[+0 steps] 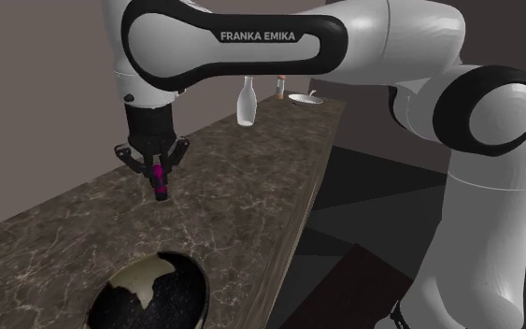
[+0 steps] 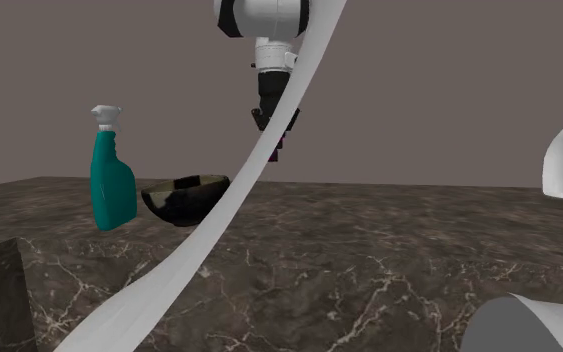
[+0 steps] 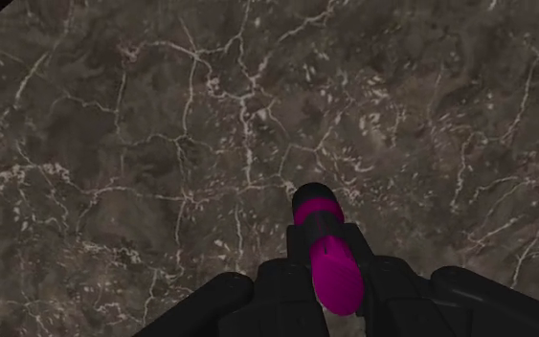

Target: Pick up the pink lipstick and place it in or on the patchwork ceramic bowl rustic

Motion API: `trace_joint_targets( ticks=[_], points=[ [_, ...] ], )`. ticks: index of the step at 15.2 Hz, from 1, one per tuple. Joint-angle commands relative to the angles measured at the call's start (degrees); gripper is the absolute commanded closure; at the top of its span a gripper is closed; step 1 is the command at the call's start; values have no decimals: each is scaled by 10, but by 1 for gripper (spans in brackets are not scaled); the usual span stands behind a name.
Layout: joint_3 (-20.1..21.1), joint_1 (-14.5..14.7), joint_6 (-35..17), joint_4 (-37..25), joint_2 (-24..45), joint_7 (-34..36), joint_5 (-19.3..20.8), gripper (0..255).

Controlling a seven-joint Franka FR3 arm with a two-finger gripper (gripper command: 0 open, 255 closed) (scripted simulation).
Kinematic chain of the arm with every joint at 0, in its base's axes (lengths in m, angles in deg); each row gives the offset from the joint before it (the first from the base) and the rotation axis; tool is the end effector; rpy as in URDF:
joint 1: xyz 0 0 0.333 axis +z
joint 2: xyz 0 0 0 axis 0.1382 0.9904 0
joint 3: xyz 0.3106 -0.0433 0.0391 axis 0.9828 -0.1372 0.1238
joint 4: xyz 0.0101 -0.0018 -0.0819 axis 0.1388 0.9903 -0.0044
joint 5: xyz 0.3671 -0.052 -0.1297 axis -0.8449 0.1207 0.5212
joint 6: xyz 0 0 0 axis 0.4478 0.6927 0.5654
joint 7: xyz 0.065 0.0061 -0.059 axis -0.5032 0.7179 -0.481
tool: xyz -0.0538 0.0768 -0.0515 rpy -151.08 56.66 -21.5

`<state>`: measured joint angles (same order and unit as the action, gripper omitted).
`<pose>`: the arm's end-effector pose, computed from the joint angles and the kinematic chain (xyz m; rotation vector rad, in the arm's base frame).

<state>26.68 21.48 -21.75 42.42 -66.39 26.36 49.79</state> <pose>0.5241 0.3712 0.5524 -3.1298 0.2477 -0.0305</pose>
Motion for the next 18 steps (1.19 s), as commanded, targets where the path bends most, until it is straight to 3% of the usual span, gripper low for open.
trace_joint_targets(
  ticks=[1,9,18],
  points=[
    [0,2,18,-21,3,0,1,255],
    [2,14,83,-102,21,1,9,255],
    [39,50,53,18,-74,88,-26,255]
  ],
)
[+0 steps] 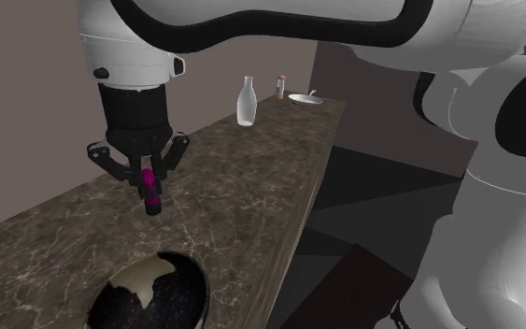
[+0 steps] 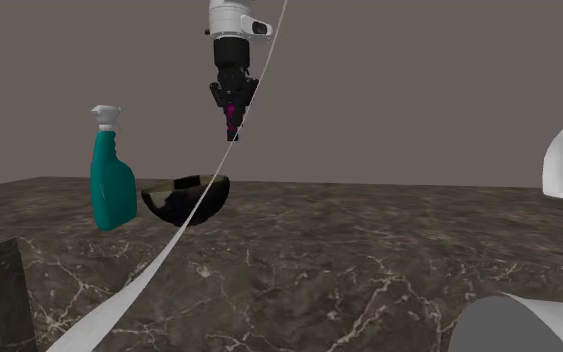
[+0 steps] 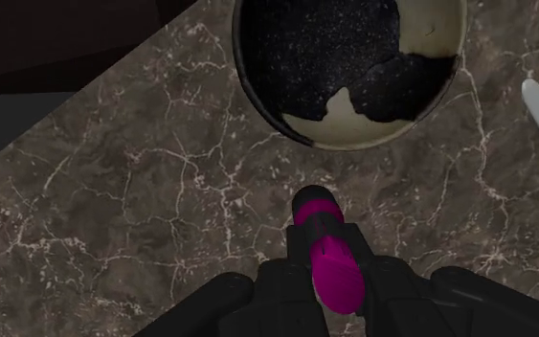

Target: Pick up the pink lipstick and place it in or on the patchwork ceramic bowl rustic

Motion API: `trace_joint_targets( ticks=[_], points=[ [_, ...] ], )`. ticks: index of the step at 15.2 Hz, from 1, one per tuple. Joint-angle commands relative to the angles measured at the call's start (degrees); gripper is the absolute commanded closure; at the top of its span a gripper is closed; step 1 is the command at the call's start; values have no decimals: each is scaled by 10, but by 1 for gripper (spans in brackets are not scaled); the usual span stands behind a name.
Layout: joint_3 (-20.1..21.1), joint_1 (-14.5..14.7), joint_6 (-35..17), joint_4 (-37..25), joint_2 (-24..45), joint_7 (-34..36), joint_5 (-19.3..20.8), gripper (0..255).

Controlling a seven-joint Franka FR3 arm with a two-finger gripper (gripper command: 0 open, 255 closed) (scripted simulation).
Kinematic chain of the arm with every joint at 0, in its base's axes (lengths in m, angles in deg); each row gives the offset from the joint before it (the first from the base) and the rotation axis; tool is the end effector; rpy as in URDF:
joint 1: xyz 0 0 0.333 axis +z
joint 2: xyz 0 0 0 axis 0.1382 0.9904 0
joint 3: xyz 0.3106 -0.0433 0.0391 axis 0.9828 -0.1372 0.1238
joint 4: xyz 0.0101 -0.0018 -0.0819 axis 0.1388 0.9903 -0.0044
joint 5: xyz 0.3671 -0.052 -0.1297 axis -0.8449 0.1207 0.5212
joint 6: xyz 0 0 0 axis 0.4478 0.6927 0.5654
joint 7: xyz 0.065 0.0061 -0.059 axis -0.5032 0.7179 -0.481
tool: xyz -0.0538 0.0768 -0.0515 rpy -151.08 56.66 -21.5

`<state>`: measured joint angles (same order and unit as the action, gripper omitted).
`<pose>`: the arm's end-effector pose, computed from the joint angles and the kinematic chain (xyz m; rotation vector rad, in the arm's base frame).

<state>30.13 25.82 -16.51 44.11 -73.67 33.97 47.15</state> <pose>0.4293 0.4205 0.6056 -3.1301 0.2460 -0.0295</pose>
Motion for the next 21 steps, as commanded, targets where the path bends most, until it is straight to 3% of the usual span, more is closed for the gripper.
trace_joint_targets(
  ticks=[1,7,21],
  points=[
    [9,12,0,9,-9,23,-3,255],
    [40,48,-3,40,-39,91,-15,255],
    [36,42,-116,166,-55,87,-23,255]
  ],
)
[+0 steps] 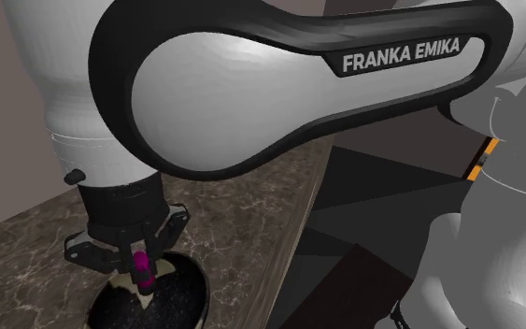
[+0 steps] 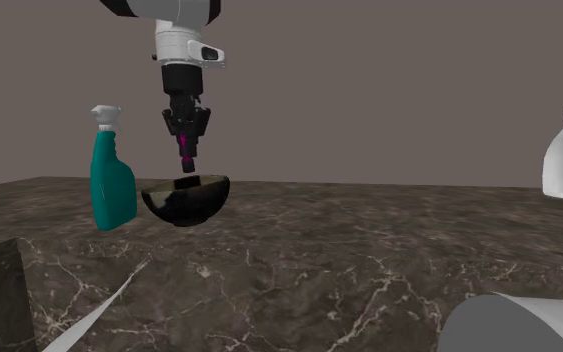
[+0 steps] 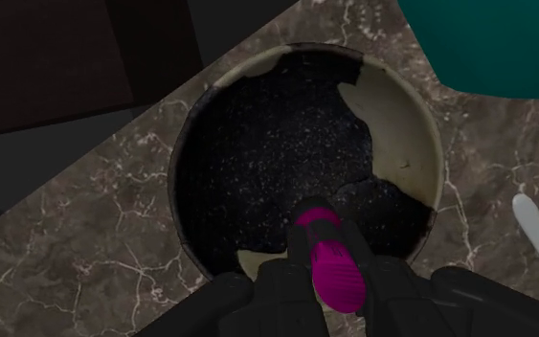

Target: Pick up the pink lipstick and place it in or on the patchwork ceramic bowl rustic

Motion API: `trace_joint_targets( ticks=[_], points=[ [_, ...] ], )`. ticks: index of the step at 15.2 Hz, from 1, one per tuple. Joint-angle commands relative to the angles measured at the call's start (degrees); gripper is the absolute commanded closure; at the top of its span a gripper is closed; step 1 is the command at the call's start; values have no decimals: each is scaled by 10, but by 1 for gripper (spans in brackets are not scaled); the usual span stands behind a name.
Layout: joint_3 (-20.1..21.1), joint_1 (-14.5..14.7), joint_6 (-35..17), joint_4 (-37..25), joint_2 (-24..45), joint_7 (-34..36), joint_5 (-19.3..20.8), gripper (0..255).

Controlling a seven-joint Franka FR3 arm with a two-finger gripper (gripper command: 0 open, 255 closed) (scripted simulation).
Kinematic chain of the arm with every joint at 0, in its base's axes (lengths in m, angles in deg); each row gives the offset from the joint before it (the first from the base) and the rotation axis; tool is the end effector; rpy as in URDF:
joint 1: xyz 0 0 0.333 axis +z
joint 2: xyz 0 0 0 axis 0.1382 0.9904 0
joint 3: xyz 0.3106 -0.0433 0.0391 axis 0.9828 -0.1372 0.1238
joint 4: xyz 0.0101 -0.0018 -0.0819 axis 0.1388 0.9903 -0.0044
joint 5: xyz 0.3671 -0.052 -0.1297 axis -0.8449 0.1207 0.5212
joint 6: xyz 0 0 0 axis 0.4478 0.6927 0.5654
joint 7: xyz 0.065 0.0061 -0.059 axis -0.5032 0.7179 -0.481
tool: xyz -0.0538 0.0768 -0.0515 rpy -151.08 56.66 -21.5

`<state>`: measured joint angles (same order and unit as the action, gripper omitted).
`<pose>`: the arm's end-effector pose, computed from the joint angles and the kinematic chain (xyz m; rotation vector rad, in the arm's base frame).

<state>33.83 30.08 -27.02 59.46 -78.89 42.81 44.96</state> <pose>0.3395 0.4738 0.5430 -3.1305 0.2477 -0.0294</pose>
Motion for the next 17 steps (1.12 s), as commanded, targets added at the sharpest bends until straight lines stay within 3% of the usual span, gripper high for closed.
trace_joint_targets(
  ticks=[1,8,9,14,17],
  points=[
    [-1,-1,-17,19,-2,-1,-1,255],
    [-1,-1,-17,19,-2,-1,-1,255],
    [-1,-1,-17,19,-2,-1,-1,0],
    [-1,-1,-17,19,-2,-1,-1,0],
    [1,1,41,-41,0,-1,0,0]
  ],
)
